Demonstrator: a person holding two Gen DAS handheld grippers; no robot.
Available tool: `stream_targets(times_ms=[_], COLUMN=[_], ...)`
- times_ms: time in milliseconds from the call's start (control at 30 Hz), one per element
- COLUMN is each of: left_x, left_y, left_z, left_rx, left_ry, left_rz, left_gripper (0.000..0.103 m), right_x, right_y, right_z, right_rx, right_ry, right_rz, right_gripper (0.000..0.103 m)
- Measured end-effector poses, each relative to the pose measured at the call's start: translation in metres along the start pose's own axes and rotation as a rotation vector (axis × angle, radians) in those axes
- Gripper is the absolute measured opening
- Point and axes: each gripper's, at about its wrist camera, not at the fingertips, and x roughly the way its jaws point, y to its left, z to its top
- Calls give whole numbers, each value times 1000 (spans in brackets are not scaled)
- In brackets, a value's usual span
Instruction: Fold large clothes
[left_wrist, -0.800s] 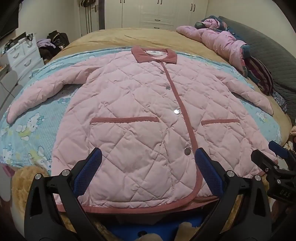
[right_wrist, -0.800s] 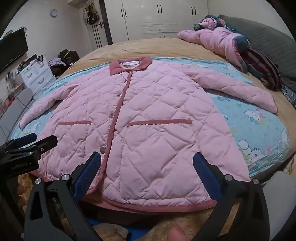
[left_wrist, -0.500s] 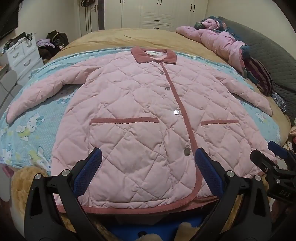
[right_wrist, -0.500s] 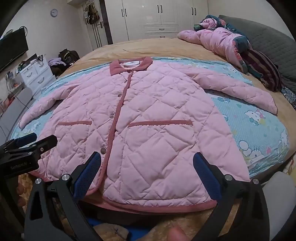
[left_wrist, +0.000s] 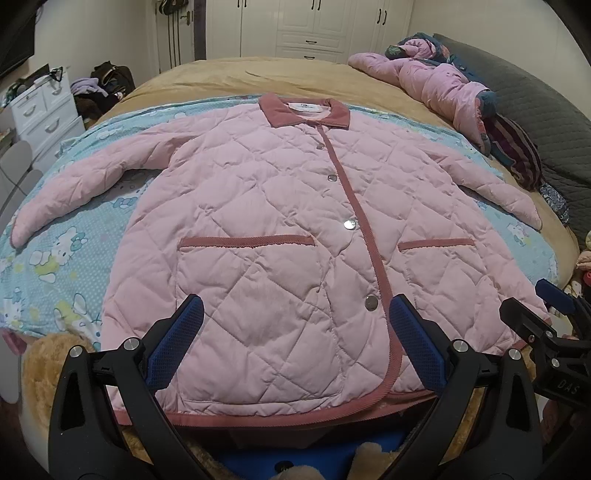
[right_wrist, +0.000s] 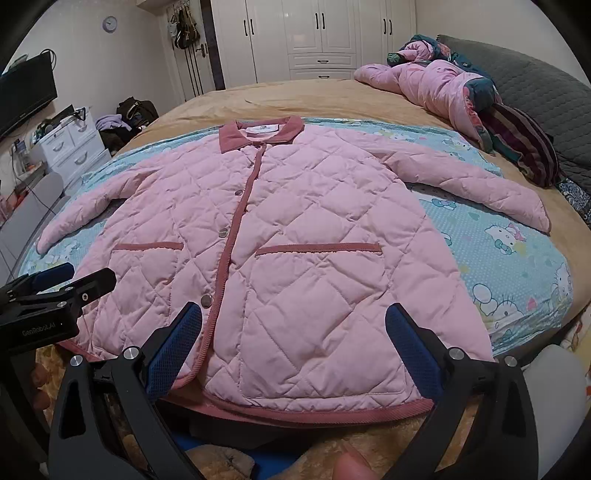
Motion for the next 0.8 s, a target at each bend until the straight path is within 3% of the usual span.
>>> stream_targets(times_ms=[800], left_x=[-3], left_y=[1], left_z=[2], left_rx=[5], left_ry=[-10], left_rz=[3], left_gripper=[94], right_x=[-3], right_y=[1], right_z=[1], right_rx=[-2], right_ry=[-7], right_rz=[-2], right_gripper=[99])
